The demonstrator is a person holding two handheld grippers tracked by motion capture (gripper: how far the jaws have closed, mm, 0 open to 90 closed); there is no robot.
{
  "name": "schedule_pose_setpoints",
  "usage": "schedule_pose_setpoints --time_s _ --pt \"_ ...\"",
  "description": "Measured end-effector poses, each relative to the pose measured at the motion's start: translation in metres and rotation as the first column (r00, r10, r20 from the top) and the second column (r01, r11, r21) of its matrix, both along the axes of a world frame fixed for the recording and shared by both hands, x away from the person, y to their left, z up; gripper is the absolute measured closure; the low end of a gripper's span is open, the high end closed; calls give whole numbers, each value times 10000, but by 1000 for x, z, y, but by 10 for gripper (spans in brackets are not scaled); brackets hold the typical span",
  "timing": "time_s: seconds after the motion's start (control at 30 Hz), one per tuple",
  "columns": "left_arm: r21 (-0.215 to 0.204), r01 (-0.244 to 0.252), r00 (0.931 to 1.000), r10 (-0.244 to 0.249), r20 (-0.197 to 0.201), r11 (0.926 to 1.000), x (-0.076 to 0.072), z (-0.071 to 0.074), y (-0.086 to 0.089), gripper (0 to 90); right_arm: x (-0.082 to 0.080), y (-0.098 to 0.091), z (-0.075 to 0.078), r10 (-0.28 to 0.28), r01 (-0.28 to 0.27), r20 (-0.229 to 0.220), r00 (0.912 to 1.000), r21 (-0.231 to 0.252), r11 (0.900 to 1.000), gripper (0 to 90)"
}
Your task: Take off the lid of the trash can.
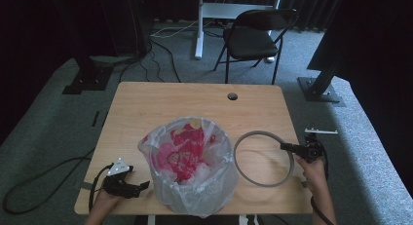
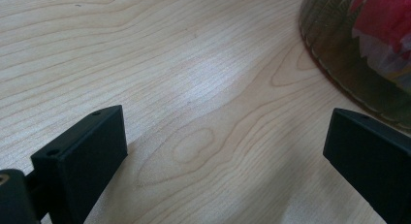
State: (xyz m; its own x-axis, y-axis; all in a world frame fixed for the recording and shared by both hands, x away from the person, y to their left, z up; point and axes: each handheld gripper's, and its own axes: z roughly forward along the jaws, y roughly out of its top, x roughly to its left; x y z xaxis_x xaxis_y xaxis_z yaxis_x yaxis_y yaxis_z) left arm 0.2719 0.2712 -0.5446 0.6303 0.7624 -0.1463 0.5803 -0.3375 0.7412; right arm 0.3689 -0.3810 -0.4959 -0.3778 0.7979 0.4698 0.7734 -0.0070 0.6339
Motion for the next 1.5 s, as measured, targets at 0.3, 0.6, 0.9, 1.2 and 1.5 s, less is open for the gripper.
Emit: schedule_pose_setpoints --time_s 0.3,0.6,0.9,1.2,1.5 --pt "87 45 10000 -45 -80 10000 0 0 -1 19 1 3 -16 18 -28 -294 9996 -339 9994 821" --pt "43 0 10000 0 -72 10000 0 0 0 19 6 3 -23 -127 90 -423 9990 -855 9963 821" --pt "53 -21 10000 22 -87 10000 0 0 0 20 9 3 -29 -188 108 -572 9982 -1361 9906 821" --pt "71 -17 9999 18 -143 10000 1 -1 -1 20 9 3 -33 -179 66 -677 9975 -1633 9865 768" --pt "169 -57 9998 60 -202 9998 1 -1 -1 20 7 6 -29 -217 83 -607 9979 -2122 9772 637"
